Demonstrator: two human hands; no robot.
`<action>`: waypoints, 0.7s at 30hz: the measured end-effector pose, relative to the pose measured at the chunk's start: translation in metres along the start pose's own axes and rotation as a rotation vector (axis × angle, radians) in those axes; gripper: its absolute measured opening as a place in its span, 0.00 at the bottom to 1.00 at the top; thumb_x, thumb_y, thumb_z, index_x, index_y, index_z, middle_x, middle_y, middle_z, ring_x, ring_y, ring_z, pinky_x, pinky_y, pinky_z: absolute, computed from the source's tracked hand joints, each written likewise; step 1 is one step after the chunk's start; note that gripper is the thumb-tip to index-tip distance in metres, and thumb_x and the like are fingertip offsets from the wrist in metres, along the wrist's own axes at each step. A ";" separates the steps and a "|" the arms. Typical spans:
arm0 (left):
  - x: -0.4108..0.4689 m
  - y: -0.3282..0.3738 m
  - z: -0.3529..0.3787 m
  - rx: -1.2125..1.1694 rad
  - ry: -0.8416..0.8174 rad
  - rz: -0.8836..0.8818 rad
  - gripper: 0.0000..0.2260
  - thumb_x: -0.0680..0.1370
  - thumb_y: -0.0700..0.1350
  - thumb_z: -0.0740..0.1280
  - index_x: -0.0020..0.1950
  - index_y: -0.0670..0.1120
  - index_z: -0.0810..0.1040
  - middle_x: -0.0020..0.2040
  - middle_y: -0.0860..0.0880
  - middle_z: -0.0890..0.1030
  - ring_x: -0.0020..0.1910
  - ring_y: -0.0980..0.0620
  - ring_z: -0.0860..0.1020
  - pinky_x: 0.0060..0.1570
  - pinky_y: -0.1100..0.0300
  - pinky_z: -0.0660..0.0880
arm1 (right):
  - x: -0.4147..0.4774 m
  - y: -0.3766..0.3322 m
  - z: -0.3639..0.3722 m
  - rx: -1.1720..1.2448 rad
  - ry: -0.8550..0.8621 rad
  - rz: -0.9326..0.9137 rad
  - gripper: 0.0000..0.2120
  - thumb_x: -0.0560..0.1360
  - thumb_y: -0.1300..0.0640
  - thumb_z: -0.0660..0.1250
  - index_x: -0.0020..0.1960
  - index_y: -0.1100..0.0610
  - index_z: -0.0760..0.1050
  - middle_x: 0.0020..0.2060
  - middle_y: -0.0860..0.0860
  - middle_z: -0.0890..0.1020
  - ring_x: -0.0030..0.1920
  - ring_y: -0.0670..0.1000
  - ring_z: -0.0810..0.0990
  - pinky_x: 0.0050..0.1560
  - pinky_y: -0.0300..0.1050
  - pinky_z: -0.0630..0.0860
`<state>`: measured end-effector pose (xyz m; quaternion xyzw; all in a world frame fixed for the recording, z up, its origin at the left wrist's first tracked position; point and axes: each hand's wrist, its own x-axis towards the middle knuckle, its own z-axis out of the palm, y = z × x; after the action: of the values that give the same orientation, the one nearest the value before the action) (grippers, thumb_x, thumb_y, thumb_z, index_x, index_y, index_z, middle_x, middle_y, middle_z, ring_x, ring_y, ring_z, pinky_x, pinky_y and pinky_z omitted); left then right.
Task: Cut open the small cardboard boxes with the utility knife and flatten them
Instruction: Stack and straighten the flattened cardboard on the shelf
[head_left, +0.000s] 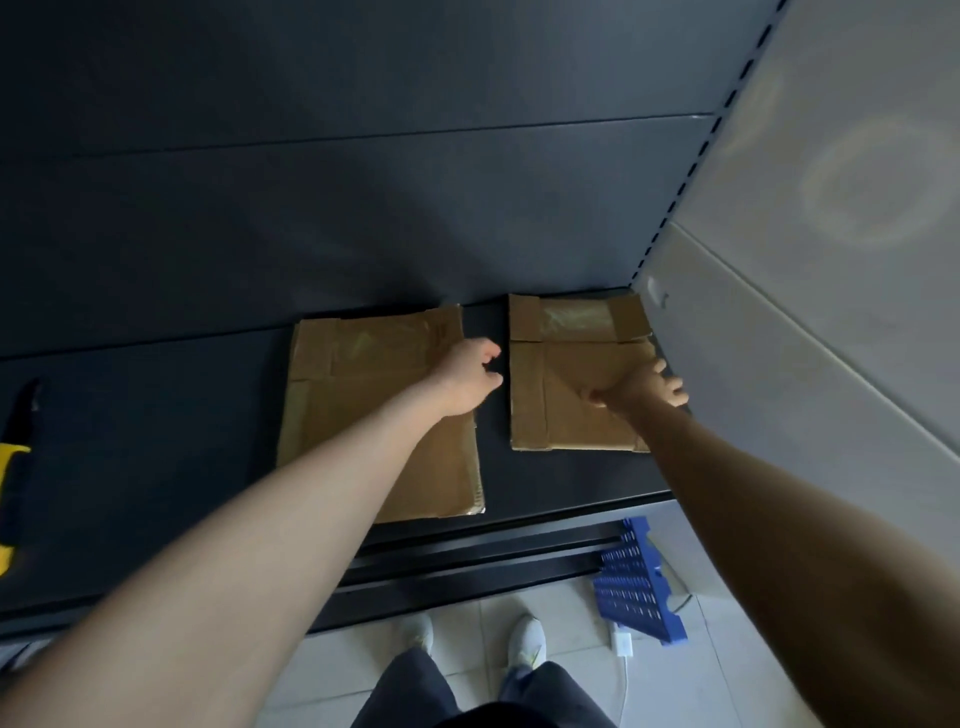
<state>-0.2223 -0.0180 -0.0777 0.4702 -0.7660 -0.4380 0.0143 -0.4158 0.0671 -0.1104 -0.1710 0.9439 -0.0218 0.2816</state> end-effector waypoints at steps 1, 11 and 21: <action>0.001 0.005 0.006 -0.009 -0.059 -0.004 0.24 0.79 0.41 0.64 0.74 0.43 0.63 0.72 0.43 0.66 0.68 0.46 0.69 0.65 0.56 0.67 | 0.001 0.001 0.001 -0.009 -0.001 -0.008 0.58 0.64 0.41 0.77 0.77 0.58 0.42 0.73 0.62 0.55 0.73 0.62 0.55 0.70 0.59 0.57; 0.001 0.020 0.034 0.115 -0.221 -0.191 0.22 0.77 0.40 0.68 0.68 0.39 0.66 0.65 0.42 0.70 0.52 0.44 0.80 0.48 0.56 0.79 | 0.007 0.026 -0.004 -0.124 -0.108 -0.142 0.55 0.63 0.47 0.79 0.76 0.54 0.45 0.72 0.60 0.53 0.72 0.64 0.54 0.70 0.60 0.59; -0.010 0.030 0.025 0.144 -0.060 -0.150 0.12 0.79 0.38 0.65 0.62 0.38 0.75 0.56 0.42 0.78 0.43 0.47 0.82 0.45 0.56 0.80 | -0.007 0.014 0.000 -0.171 -0.065 -0.203 0.55 0.65 0.40 0.75 0.76 0.61 0.45 0.72 0.61 0.56 0.71 0.62 0.57 0.69 0.55 0.60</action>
<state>-0.2487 0.0112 -0.0682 0.5126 -0.7584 -0.3955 -0.0753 -0.4151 0.0822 -0.1086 -0.2895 0.9106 0.0360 0.2927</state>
